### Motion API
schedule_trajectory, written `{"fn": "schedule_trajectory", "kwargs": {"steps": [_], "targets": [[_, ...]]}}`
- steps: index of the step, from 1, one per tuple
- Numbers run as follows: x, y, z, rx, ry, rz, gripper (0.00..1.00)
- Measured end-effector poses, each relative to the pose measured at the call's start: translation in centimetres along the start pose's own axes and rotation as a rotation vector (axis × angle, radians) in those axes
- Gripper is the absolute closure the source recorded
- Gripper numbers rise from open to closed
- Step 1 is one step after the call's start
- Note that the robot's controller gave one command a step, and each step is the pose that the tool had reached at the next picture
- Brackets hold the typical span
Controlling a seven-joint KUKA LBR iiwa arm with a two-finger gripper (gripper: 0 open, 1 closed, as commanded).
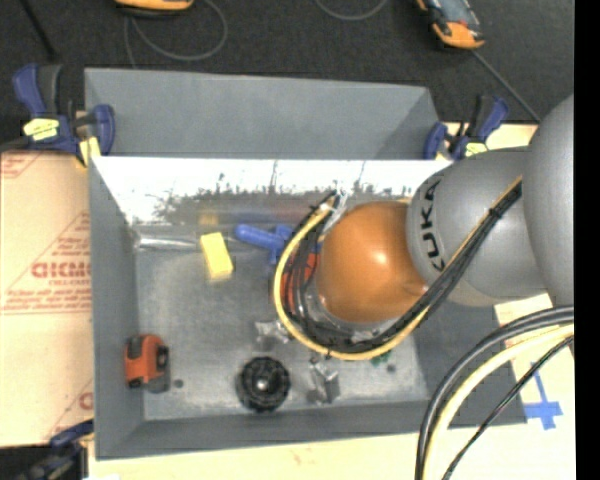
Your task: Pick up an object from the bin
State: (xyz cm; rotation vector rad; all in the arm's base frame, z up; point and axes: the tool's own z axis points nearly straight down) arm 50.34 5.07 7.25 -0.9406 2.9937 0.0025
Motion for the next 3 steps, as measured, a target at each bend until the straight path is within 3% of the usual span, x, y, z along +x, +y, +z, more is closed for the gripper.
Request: {"fn": "schedule_trajectory", "kwargs": {"steps": [1, 2, 3], "targets": [[0.0, 0.0, 0.0, 0.0, 0.0, 0.001, 0.0], [-1.0, 0.4, 0.1, 0.002, 0.002, -0.054, 0.0], [-1.0, 5.3, 0.0, 0.008, -0.01, -0.118, 0.0]]}}
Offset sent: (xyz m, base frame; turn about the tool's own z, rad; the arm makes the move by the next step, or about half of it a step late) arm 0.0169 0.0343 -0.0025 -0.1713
